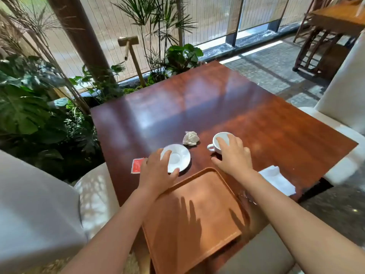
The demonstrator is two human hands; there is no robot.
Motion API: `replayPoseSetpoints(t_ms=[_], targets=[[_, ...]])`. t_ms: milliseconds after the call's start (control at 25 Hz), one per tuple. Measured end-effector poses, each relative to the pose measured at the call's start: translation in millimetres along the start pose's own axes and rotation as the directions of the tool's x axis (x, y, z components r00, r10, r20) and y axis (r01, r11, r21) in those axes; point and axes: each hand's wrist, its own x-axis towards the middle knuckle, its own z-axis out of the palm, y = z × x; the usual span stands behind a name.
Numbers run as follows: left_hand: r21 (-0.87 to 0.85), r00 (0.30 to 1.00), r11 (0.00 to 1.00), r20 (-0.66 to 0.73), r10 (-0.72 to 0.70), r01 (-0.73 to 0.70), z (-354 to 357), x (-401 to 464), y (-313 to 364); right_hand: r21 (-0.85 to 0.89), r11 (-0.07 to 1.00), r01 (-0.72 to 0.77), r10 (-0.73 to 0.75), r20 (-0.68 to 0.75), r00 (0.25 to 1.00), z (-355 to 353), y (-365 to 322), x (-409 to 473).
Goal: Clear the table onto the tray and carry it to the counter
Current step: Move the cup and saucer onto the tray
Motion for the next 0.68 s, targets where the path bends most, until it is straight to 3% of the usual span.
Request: replayPoseSetpoints(t_ms=[120, 240, 480, 680], targets=[[-0.010, 0.999, 0.999, 0.018, -0.049, 0.049, 25.5, 38.1, -5.8, -0.025, 0.998, -0.055, 0.056, 0.045, 0.997, 18.2, 18.1, 40.1], [0.007, 0.974, 0.996, 0.209, -0.084, 0.084, 58.9, 72.4, -11.7, -0.035, 0.996, -0.083, 0.087, 0.158, 0.984, 38.8, 34.8, 72.7], [0.059, 0.838, 0.994, 0.533, -0.112, 0.096, 105.0, 104.7, -19.6, 0.019, 0.994, -0.105, 0.090, 0.380, 0.921, 57.9, 58.9, 102.0], [0.070, 0.806, 0.986, 0.569, -0.163, 0.151, 114.4, 106.2, -26.6, 0.037, 0.996, -0.082, 0.062, 0.381, 0.922, 61.9, 64.6, 106.7]])
